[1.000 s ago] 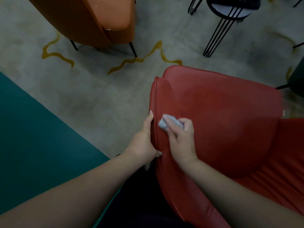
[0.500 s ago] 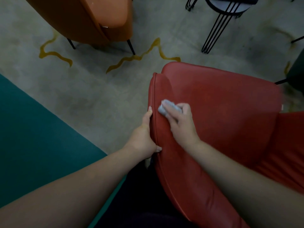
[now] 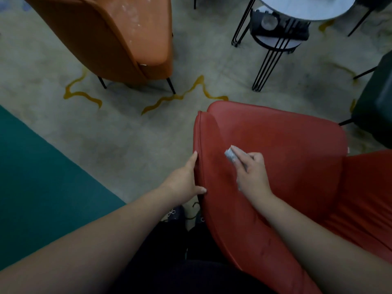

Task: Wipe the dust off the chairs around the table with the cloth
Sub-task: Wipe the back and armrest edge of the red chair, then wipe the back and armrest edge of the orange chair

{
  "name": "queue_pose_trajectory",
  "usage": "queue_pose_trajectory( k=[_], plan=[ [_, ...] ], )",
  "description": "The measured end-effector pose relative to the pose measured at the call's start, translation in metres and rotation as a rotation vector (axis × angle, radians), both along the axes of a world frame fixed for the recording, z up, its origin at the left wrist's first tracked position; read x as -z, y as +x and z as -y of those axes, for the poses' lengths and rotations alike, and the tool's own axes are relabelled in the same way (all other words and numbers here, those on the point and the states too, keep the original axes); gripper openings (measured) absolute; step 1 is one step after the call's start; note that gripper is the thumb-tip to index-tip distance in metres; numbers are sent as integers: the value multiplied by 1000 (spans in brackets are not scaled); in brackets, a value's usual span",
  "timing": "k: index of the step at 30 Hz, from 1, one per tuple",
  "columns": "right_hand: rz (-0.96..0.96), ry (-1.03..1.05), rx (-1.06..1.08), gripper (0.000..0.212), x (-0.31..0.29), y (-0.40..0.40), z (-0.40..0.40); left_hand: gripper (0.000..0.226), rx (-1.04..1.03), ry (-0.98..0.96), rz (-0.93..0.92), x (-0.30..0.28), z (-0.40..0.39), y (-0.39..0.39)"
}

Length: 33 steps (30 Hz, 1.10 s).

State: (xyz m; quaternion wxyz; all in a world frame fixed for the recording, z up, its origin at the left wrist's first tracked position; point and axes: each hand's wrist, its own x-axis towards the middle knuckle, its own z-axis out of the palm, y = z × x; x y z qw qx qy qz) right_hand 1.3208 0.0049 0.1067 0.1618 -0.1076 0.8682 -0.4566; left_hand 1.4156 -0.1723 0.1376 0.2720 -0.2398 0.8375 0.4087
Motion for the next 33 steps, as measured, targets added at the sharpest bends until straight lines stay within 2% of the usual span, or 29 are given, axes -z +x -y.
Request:
queue_pose_trajectory(
  k=[6,11,15,25,33],
  plan=[
    [1,55,64,29,-17,-6,13,86,123,-210,-46,-15,38,11],
    [-13,63,100,29,-27,-1,49,73,279,-463,-89,-26,96,20],
    [-18,57,96,29,-32,6,100,66,318,-576,-88,-33,152,30],
    [-82,79,49,31,-55,4,245,60,369,-675,-149,-51,278,40],
    [-96,69,67,31,-63,-5,302,59,377,-677,-166,-55,330,36]
  ],
)
